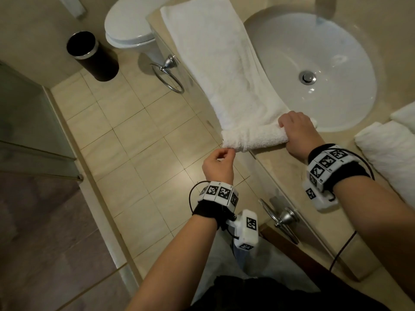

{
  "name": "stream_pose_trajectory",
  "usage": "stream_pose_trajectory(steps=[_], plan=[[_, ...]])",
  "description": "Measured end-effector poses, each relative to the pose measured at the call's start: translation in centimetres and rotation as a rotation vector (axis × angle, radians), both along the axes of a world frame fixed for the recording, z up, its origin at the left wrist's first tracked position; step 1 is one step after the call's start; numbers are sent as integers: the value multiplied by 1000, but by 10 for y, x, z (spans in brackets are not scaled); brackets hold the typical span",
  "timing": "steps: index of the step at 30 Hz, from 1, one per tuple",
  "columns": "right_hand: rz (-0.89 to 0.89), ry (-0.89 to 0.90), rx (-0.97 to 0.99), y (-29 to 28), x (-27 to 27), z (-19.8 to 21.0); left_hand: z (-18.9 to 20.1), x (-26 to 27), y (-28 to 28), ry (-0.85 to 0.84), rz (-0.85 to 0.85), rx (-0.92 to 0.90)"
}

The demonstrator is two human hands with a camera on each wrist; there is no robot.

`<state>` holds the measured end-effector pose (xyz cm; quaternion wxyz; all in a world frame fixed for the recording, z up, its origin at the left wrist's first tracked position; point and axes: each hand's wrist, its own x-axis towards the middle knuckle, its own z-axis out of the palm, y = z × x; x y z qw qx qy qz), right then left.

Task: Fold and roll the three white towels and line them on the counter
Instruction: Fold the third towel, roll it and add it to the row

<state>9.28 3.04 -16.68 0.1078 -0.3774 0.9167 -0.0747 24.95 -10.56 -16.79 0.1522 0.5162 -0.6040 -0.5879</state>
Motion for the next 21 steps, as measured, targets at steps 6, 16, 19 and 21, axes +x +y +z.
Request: stream_pose_trajectory(steps=[6,16,19,21], plan=[[-22,5,-24,3,0,-2,3,3,-13,-18,59,0],[-22,6,-4,1,0,-4,2,21,-23,30,-139,-22],[-16,11,-4,1,0,-3,8,13,-26,54,-149,-28],[-14,12,-2,1,1,-3,11,4,-28,42,-158,-40]])
